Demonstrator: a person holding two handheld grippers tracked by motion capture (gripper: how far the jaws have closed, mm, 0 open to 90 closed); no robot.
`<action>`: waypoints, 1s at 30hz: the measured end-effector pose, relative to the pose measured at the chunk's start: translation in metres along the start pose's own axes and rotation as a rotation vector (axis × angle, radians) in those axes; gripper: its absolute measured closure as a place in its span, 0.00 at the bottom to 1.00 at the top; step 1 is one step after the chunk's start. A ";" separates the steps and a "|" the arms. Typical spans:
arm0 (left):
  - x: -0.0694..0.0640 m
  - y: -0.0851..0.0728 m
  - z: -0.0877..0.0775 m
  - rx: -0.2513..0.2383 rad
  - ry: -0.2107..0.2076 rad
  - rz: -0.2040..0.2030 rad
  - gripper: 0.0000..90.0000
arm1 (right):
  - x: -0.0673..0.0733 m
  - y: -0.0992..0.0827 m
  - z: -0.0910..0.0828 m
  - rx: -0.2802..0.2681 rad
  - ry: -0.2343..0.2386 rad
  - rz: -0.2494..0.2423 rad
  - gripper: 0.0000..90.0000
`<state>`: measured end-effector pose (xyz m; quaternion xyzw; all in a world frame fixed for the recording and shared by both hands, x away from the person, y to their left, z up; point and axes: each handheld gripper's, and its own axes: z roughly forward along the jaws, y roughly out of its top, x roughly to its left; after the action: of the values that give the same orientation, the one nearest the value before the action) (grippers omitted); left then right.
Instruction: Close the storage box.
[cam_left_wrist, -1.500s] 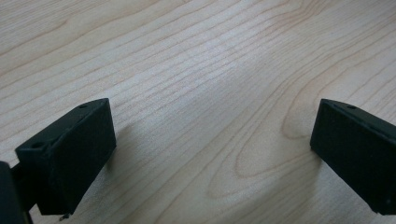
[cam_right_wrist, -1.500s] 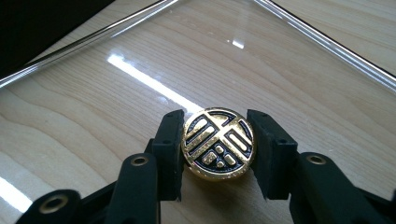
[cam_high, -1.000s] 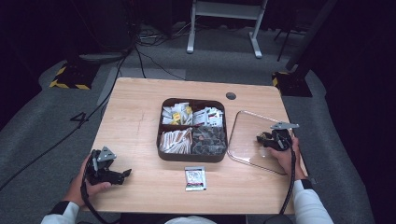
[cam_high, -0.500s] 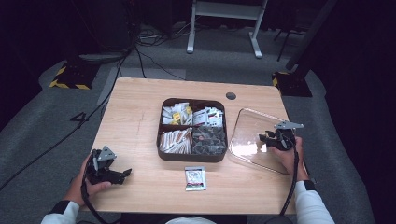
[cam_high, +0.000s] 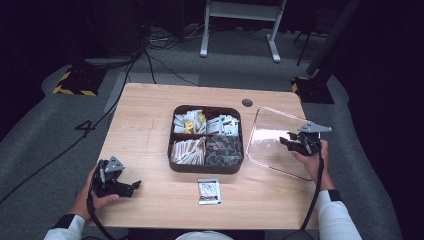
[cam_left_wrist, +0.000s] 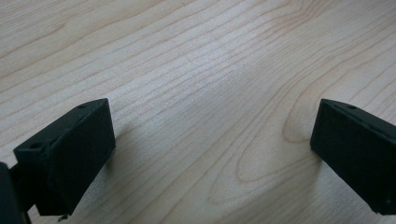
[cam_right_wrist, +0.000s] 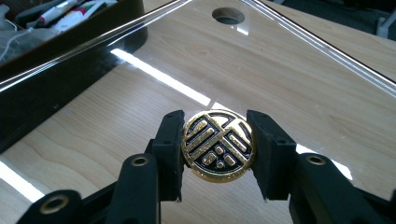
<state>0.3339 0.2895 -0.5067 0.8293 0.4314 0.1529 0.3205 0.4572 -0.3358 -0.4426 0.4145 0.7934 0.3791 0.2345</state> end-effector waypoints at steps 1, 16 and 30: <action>0.000 0.000 0.000 -0.001 0.001 0.001 0.00 | 0.000 0.002 -0.001 -0.005 0.000 -0.003 0.66; 0.000 0.000 -0.001 0.002 -0.004 0.009 0.00 | 0.011 0.032 -0.019 -0.060 0.014 -0.045 0.66; -0.001 0.001 0.000 0.002 0.027 -0.038 0.00 | 0.022 0.052 -0.020 -0.066 0.024 -0.074 0.66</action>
<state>0.3339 0.2885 -0.5066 0.8193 0.4515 0.1573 0.3166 0.4568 -0.3062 -0.3906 0.3726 0.7979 0.4011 0.2523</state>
